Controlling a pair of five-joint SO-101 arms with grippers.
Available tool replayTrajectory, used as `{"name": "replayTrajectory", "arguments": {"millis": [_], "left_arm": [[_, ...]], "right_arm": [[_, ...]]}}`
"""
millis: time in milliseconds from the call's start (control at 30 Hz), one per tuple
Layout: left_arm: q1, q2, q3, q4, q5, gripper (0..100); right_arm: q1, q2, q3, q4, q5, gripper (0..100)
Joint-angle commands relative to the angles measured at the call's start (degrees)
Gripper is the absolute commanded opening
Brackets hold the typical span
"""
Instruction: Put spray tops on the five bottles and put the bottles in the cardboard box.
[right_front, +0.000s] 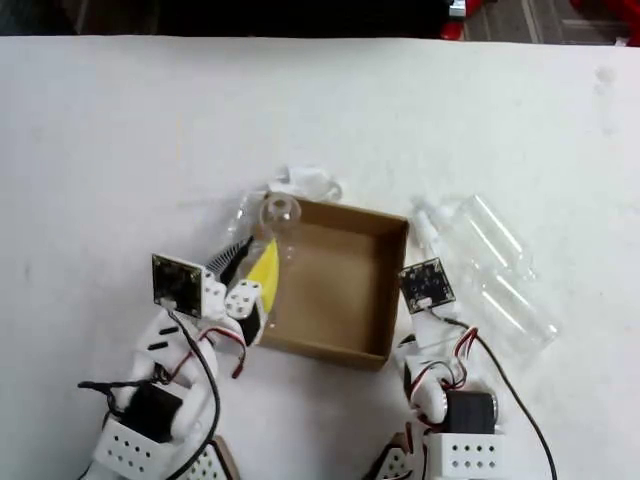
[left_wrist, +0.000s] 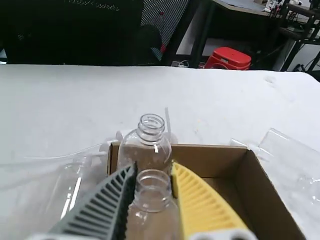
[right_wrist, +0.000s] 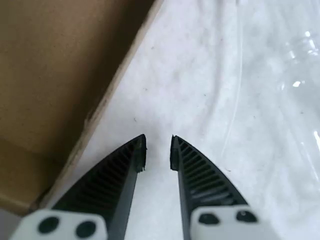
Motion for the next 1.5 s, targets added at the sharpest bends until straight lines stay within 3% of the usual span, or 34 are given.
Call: {"name": "replayTrajectory", "arguments": {"millis": [0,200,467,733,1033,1267,1467], "left_arm": [[0.22,-0.48,0.00,0.18,-0.62,2],[0.13,-0.48,0.00,0.62,-0.70,2],[0.31,-0.48,-8.09,13.80,-0.70,3],[0.13,-0.48,-8.70,20.40,-0.26,27],[0.13,-0.48,-20.22,30.51,-0.26,26],[0.04,-0.40,-30.15,32.97,-0.53,26],[-10.15,4.70,-38.24,32.88,-1.05,26]], "right_arm": [[-0.13,-0.04,0.53,-1.01,0.26,6.7],[-0.13,-0.04,0.53,-1.01,0.26,6.7],[-0.13,-0.04,0.53,-1.01,0.26,6.7],[-0.13,-0.04,0.53,-1.01,0.26,6.7],[-0.13,-0.04,0.53,-1.01,0.26,6.7],[-0.13,-0.04,0.53,-1.01,0.26,6.7],[-0.13,-0.04,0.53,-1.01,0.26,6.7]]}}
